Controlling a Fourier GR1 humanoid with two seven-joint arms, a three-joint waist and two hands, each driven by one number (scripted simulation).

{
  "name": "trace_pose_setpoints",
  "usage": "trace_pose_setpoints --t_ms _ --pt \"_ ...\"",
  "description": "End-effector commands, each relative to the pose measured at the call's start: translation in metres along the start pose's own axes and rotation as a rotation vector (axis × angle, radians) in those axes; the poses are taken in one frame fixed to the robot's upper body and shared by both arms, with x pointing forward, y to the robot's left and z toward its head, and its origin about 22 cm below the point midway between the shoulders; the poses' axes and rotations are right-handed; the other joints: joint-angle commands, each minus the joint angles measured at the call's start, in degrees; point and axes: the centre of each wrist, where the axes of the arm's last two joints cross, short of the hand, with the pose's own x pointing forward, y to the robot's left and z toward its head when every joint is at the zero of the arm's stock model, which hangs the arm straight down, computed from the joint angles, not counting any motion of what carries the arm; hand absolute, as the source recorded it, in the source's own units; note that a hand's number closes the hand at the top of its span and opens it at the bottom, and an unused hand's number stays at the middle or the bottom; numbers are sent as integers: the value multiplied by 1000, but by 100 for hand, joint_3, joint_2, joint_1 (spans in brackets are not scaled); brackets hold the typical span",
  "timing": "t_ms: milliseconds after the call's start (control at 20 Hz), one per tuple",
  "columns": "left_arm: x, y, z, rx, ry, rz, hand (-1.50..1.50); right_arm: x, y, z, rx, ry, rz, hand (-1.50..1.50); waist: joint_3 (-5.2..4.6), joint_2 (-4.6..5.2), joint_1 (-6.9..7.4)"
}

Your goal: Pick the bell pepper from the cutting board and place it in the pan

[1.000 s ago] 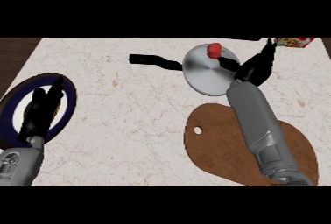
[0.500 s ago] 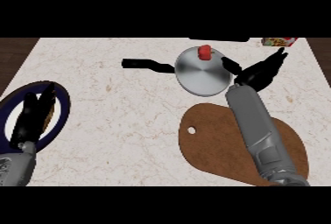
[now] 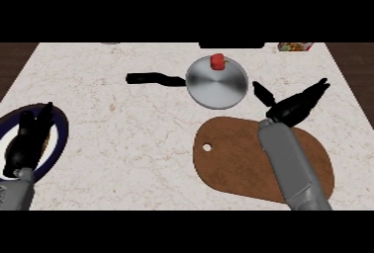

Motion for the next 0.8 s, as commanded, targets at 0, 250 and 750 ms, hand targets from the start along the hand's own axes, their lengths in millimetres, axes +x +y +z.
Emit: trace_pose_setpoints --t_ms 0,250,750 --pt "-22 -2 7 15 21 4 0 -19 -26 21 33 14 -52 -150 -11 -32 -135" --pt "-9 13 11 38 12 -7 0 -57 -74 43 40 25 -48 -150 -13 -16 -158" --pt "-5 24 8 18 4 20 0 -69 -196 67 47 -29 -18 -150 -23 47 -175"
